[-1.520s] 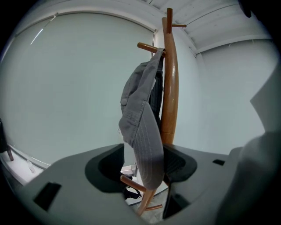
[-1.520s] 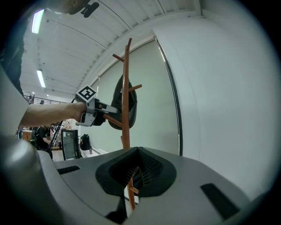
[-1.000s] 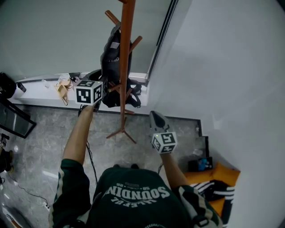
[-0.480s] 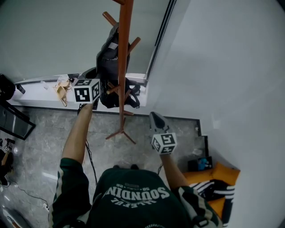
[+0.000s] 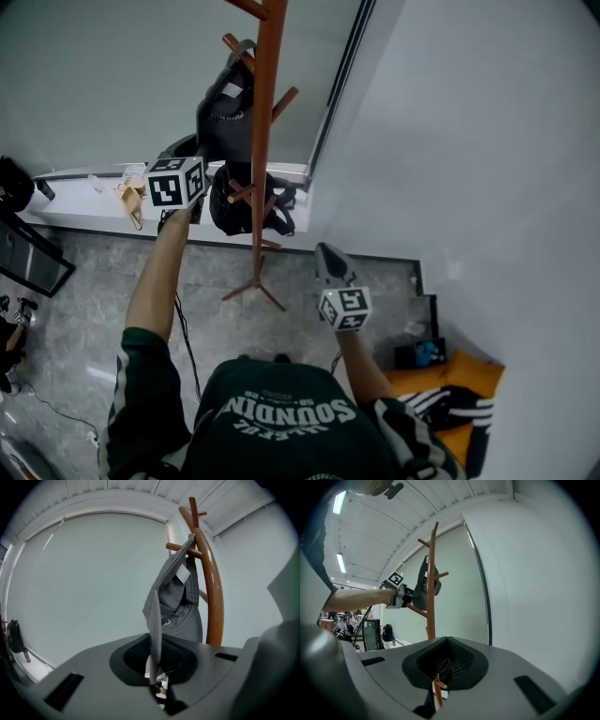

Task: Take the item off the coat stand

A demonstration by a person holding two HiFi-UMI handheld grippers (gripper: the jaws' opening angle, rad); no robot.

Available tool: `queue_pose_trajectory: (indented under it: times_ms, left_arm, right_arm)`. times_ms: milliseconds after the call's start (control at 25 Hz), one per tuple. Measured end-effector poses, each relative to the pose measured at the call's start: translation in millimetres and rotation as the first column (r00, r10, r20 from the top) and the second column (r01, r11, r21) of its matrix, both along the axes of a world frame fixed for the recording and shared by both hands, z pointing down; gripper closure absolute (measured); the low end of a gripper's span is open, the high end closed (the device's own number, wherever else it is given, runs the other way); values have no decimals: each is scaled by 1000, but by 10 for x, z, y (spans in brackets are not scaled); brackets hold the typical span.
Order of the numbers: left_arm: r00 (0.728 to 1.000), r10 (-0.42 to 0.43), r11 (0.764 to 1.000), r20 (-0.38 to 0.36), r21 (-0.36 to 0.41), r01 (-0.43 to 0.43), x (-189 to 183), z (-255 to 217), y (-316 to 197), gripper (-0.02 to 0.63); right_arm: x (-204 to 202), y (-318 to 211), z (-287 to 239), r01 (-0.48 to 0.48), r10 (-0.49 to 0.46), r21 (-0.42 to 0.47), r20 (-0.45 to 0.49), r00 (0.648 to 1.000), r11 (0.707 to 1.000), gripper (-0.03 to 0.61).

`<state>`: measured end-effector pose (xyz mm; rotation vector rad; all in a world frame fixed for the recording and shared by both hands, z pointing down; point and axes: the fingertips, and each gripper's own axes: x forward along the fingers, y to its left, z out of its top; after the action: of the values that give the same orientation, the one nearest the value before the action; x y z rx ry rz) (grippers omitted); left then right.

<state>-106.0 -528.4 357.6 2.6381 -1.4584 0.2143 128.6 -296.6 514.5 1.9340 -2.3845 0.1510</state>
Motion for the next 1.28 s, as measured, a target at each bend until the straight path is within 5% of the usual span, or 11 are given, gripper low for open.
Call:
queue_pose_trajectory:
  times_ms: [1280]
  left_arm:
    - [993, -105, 994, -49, -22, 104, -596, -381, -527, 598]
  right_arm:
    - [164, 46, 96, -37, 37, -11, 18, 999, 999, 580]
